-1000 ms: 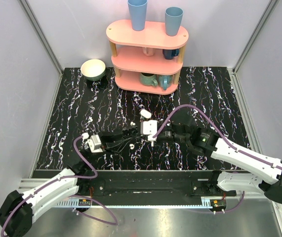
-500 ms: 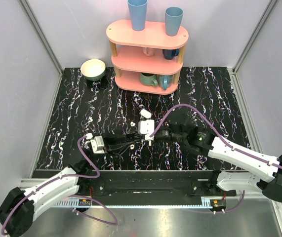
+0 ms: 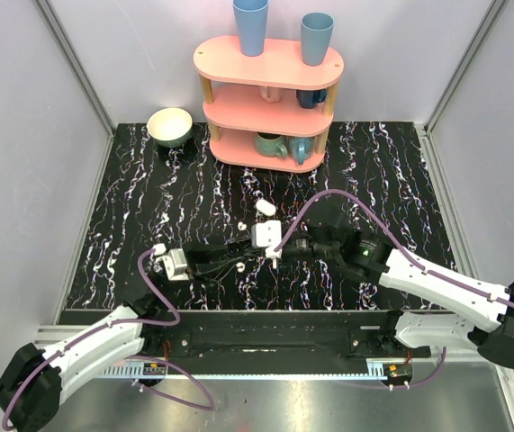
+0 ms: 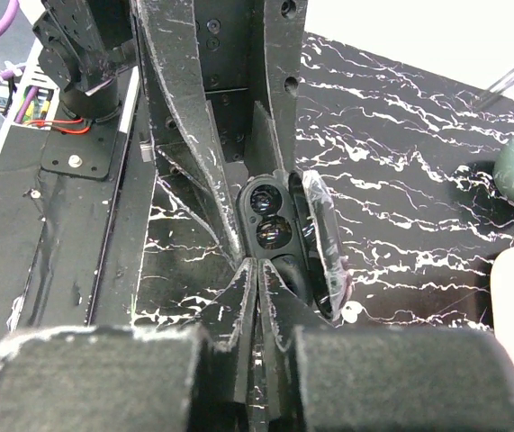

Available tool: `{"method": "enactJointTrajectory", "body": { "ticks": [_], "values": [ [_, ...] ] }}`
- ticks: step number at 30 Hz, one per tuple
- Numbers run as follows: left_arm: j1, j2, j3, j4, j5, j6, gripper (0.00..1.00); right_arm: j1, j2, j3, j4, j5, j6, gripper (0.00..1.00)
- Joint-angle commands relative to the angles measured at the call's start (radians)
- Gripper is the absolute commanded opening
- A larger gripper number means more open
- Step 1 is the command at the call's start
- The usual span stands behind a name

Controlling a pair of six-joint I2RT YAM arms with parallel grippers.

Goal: Insert the wireless bluetooth earbuds into the charging case
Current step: Adjust the right earbud in the right side groove of the charging case, then pick up the left earbud from the center of the board.

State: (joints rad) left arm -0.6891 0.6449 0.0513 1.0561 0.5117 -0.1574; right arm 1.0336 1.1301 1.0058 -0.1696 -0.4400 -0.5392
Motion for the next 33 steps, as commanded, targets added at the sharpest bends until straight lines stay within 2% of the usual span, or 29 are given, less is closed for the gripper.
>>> {"method": "enactJointTrajectory", "body": {
  "ticks": [1, 11, 12, 14, 17, 18, 21, 26, 29, 31, 33],
  "values": [
    [-0.001, -0.028, -0.014, 0.101, -0.067, 0.004, 0.0, -0.003, -0.023, 0.034, -0.004, -0.023, 0.015, 0.11],
    [-0.001, -0.053, -0.033, 0.055, -0.194, 0.022, 0.0, -0.003, -0.122, -0.039, 0.145, -0.048, 0.033, 0.23],
    [-0.003, -0.057, -0.039, 0.05, -0.215, 0.022, 0.0, -0.004, -0.13, -0.047, 0.157, -0.028, 0.038, 0.24],
    [-0.003, -0.067, -0.047, 0.048, -0.242, 0.022, 0.0, -0.003, -0.139, -0.058, 0.159, 0.003, 0.059, 0.37],
    [-0.001, -0.106, -0.077, 0.039, -0.327, 0.025, 0.0, -0.003, -0.162, -0.09, 0.215, 0.108, 0.12, 0.43],
    [-0.001, -0.14, -0.091, 0.033, -0.37, 0.028, 0.0, -0.003, -0.168, -0.114, 0.247, 0.183, 0.178, 0.48],
    [-0.003, -0.242, -0.1, -0.051, -0.433, 0.059, 0.0, -0.003, -0.182, -0.171, 0.306, 0.311, 0.287, 0.54],
    [-0.003, -0.416, -0.094, -0.287, -0.538, 0.116, 0.0, -0.003, -0.173, -0.243, 0.349, 0.432, 0.425, 0.54],
    [-0.001, -0.548, -0.093, -0.392, -0.655, 0.122, 0.0, -0.003, -0.083, -0.242, 0.349, 0.53, 0.525, 0.49],
    [-0.003, -0.6, -0.099, -0.441, -0.677, 0.13, 0.0, -0.003, -0.027, -0.207, 0.317, 0.572, 0.606, 0.44],
    [-0.001, -0.669, -0.094, -0.481, -0.711, 0.134, 0.0, -0.003, 0.063, -0.164, 0.277, 0.58, 0.663, 0.43]
  ]
}}
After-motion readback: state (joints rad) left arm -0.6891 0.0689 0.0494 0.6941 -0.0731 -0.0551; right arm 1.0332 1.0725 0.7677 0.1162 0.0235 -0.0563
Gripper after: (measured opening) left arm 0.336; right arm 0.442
